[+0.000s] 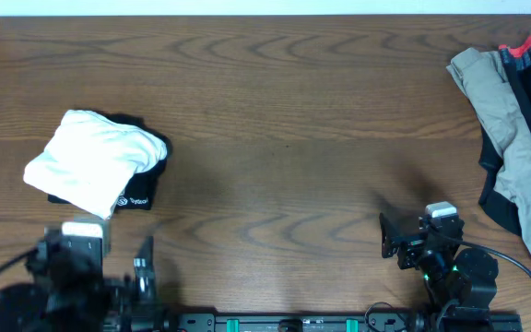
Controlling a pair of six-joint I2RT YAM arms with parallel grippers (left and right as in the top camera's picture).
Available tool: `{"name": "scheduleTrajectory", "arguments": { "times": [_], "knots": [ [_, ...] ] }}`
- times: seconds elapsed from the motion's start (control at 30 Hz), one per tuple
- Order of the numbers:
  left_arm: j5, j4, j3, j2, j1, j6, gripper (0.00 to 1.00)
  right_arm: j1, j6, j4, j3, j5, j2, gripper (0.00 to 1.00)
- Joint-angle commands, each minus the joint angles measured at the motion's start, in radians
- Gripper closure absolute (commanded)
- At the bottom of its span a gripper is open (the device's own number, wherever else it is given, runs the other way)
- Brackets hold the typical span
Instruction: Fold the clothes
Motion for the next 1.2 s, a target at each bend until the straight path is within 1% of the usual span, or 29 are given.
{"name": "scheduleTrajectory", "arguments": {
  "times": [0.0,0.13,0.2,0.23,0.37,0.47,0.73,0.97,1.17],
  "knots": [
    [0.051,0.123,-0.161,-0.057,0.028,0.020,0.02,-0.006,-0.011,0.002,-0.003,-0.010,-0.010,0.01],
    [0.121,0.352,-0.422,-0.142,0.031,0.016,0.02,-0.006,-0.011,0.002,-0.004,-0.010,-0.010,0.01],
    [0.148,0.431,-0.530,-0.186,0.031,0.016,0.02,-0.006,-0.011,0.002,-0.004,-0.010,-0.010,0.01],
    [0.150,0.460,-0.579,-0.209,0.031,0.015,0.02,-0.006,-0.011,0.002,-0.003,-0.010,-0.010,0.01],
    [0.150,0.558,-0.758,-0.309,0.031,-0.059,0.02,-0.006,-0.011,0.002,-0.004,-0.010,-0.010,0.01],
    [0.151,0.598,-0.846,-0.369,0.028,-0.102,0.02,-0.006,-0.011,0.002,-0.004,-0.010,-0.010,0.01],
    [0.153,0.627,-0.966,-0.478,-0.013,-0.111,0.02,-0.006,-0.011,0.002,-0.004,-0.010,-0.010,0.01],
    [0.153,0.676,-1.070,-0.530,-0.025,-0.111,0.02,-0.006,-0.011,0.002,-0.003,-0.010,-0.010,0.01],
    [0.153,0.730,-1.133,-0.531,-0.031,-0.111,0.02,-0.006,-0.011,0.002,-0.003,-0.010,-0.010,0.01]
  ]
}}
